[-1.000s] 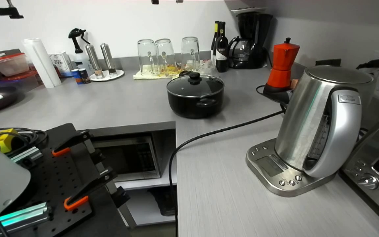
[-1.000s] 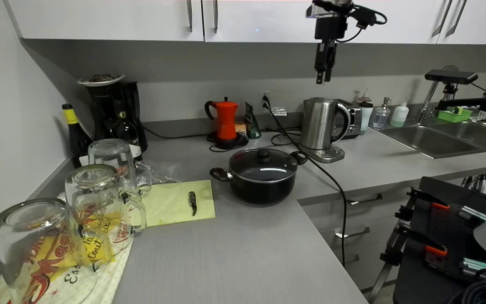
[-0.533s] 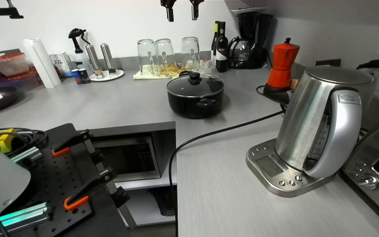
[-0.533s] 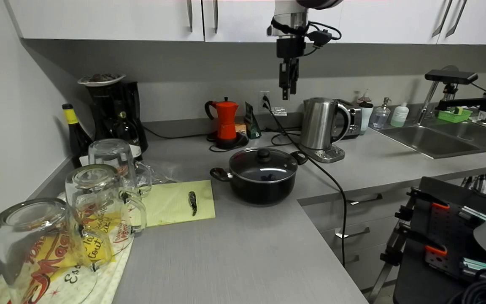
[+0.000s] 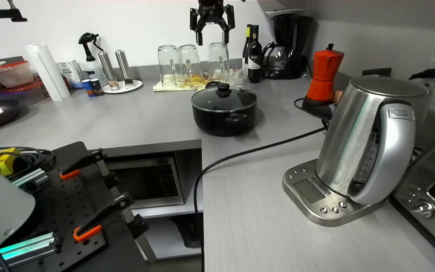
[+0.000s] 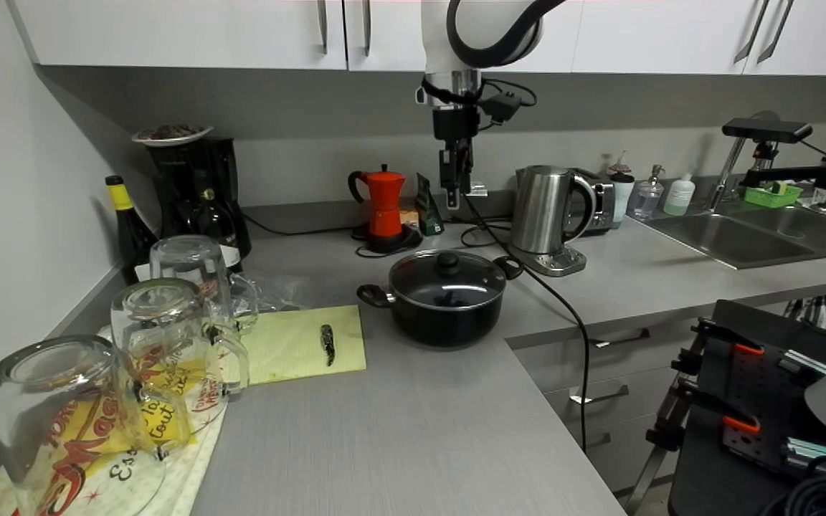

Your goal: Take the lid off of the pot

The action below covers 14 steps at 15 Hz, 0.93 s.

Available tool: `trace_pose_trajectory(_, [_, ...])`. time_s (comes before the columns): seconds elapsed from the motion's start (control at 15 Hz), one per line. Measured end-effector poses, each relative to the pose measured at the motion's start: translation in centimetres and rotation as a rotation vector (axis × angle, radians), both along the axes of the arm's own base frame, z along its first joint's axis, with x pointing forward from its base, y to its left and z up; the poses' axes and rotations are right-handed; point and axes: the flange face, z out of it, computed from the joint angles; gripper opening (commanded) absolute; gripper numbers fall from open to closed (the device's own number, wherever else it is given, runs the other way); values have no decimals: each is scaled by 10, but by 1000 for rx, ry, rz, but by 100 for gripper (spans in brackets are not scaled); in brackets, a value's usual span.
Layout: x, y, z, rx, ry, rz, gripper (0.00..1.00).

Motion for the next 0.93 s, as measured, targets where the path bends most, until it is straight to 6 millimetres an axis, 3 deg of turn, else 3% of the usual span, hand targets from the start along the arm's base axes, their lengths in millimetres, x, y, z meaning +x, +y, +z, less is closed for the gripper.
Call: trace_pose_trajectory(0.93, [23, 0, -104, 11, 69, -6, 100])
